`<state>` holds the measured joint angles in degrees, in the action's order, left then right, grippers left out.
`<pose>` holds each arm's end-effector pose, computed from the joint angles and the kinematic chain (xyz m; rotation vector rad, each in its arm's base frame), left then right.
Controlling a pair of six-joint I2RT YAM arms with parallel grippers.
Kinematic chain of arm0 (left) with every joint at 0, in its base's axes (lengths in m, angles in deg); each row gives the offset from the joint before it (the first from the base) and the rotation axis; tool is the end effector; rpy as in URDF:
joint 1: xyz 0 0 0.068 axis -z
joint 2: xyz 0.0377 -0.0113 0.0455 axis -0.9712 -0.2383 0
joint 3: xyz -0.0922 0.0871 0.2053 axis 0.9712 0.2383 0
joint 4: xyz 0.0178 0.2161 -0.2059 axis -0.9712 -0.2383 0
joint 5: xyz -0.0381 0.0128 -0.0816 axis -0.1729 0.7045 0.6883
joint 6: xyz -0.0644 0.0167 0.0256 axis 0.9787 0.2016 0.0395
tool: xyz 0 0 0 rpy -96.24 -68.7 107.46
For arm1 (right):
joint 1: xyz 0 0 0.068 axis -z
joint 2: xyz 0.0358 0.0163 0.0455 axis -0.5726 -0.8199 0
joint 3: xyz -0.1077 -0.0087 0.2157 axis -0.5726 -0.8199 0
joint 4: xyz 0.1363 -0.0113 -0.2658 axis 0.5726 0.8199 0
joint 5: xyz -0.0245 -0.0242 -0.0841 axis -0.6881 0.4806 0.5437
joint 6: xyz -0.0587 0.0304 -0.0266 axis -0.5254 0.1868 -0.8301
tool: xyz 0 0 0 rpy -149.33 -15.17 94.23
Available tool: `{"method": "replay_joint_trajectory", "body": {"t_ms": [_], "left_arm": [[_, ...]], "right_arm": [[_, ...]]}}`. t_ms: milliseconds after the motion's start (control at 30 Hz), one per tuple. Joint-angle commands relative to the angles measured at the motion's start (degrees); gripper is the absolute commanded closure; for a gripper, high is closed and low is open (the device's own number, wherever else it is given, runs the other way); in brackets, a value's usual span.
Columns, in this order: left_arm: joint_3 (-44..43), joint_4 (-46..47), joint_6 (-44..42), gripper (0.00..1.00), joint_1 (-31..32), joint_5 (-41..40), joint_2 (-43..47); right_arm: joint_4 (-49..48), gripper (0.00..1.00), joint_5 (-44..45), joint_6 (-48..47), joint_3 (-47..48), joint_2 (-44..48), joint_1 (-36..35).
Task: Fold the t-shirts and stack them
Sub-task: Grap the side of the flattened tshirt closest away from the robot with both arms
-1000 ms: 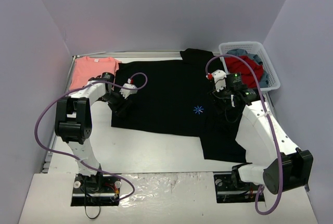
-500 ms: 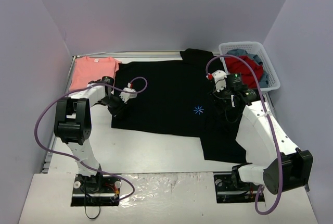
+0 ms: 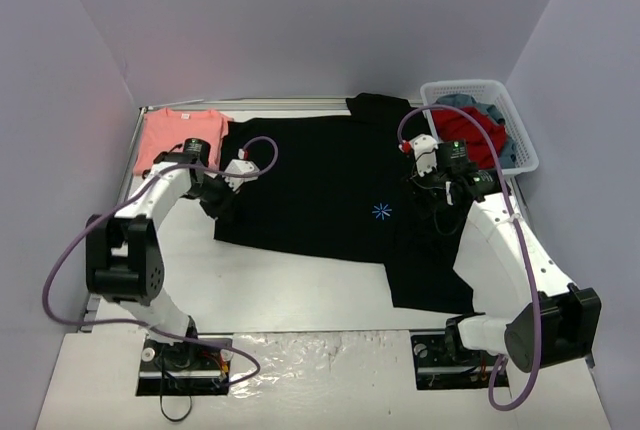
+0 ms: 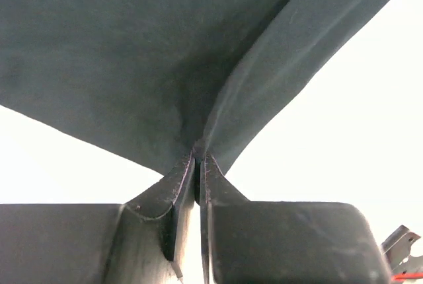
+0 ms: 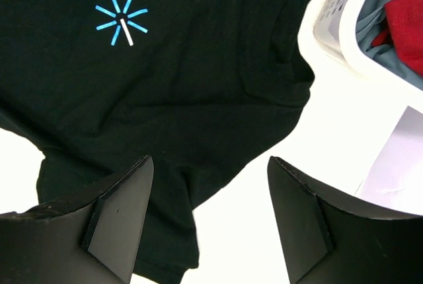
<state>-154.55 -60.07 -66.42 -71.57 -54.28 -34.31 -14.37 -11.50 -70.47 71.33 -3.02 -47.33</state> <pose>0.3608 -0.0611 0.1510 1.1260 2.3769 -0.6093 0.3314 0.0759 0.2593 -0.6851 2.1666 -0.0221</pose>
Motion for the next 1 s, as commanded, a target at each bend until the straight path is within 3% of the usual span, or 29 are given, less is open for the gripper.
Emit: {"method": "replay_joint_trajectory", "body": {"t_ms": [0,233,500,633,733,800,833,900,967], "left_arm": [[1.17,-2.52,2.47,0.98,0.01,1.06,8.63],[5.13,-1.74,6.33,0.98,0.19,-2.27,18.73],[10.66,8.09,16.53,0.98,-0.42,-15.63,28.57],[11.9,10.49,17.42,0.98,-0.95,-20.03,28.86],[11.81,11.01,17.68,0.98,-1.3,-21.08,26.75],[11.9,11.71,18.2,0.98,-1.57,-21.0,25.52],[12.07,12.06,18.21,0.98,-1.57,-20.91,25.17],[11.99,12.33,18.29,0.98,-1.48,-21.26,24.38],[11.9,12.42,18.12,0.98,-1.66,-21.61,24.02]], "right_arm": [[0.92,0.34,1.33,-1.29,-0.32,1.23,0.36],[6.09,0.35,2.83,-5.59,-0.93,1.24,0.36],[15.14,0.36,1.6,-12.0,-2.51,0.62,0.45],[18.58,0.4,0.72,-15.87,-2.87,-1.66,0.28],[19.11,0.47,0.02,-17.89,-2.08,-4.47,0.27],[17.63,0.6,0.02,-18.43,-0.94,-8.41,0.27],[16.75,0.77,-0.07,-18.17,-0.24,-10.09,0.19],[15.78,0.97,-0.77,-17.82,1.61,-16.22,0.27],[14.29,1.0,-2.0,-17.29,4.51,-20.1,0.19]]}}
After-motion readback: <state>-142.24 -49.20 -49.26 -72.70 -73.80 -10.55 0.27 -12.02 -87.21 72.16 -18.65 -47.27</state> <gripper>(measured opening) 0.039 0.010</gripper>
